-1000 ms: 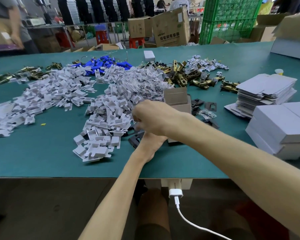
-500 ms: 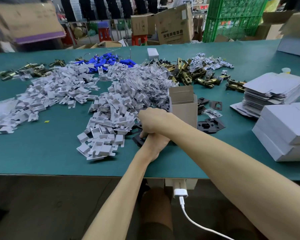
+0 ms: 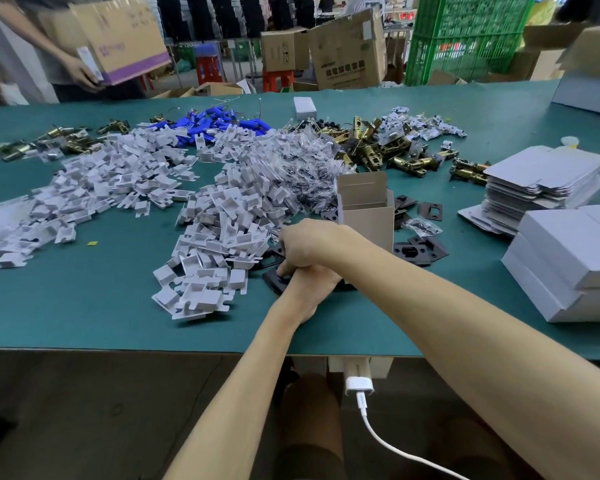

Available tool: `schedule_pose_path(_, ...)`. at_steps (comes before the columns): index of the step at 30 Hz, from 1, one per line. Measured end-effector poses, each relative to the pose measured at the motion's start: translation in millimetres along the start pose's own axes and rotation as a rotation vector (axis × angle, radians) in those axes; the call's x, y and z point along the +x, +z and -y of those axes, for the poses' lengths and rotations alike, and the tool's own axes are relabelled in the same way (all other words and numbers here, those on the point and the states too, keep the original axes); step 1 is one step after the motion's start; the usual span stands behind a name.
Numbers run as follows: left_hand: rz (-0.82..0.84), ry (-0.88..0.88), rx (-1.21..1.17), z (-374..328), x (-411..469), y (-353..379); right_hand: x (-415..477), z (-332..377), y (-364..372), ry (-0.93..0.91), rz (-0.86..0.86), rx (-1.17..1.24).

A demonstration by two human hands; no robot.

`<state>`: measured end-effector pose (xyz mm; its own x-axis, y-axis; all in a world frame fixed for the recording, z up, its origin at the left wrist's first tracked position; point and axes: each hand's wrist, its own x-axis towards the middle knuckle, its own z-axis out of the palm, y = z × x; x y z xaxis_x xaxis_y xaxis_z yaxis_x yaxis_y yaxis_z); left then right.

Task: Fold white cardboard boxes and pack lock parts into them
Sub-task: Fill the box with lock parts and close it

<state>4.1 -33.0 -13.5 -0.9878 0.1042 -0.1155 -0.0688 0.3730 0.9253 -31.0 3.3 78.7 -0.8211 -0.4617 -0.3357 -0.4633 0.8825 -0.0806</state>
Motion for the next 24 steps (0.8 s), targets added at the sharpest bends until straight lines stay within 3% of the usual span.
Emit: schedule_pose_path(24,0.001,-0.011,-0.28,-8,-9,-2,-14,4,14,0.048,-0.358,0.137)
